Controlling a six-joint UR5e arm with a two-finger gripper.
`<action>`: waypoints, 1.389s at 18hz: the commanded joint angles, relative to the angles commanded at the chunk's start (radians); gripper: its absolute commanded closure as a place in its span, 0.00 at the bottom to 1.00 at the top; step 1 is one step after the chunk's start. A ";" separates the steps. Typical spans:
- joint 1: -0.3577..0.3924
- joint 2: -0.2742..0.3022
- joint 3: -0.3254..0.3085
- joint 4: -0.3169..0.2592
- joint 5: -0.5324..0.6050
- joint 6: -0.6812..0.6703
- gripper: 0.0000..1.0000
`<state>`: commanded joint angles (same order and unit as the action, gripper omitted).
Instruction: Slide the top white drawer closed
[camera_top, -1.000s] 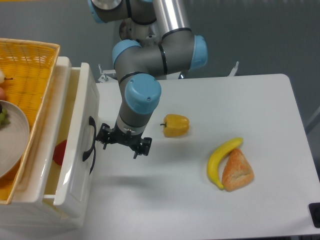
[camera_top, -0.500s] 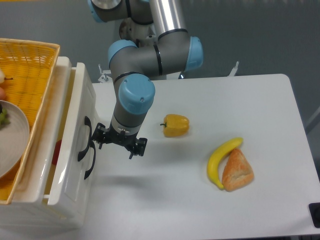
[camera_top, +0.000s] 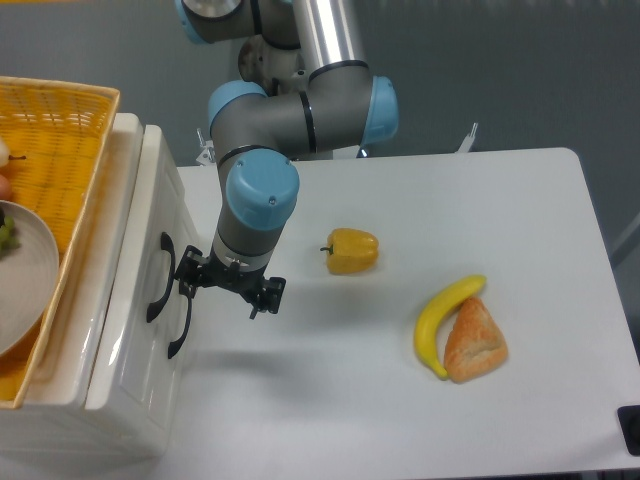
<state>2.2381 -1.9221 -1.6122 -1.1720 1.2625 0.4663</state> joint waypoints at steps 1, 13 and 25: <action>-0.003 0.000 0.002 -0.002 0.000 0.000 0.00; -0.006 0.003 0.002 0.000 -0.002 0.000 0.00; 0.026 0.002 0.023 0.005 0.005 0.014 0.00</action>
<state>2.2640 -1.9205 -1.5894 -1.1673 1.2671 0.4801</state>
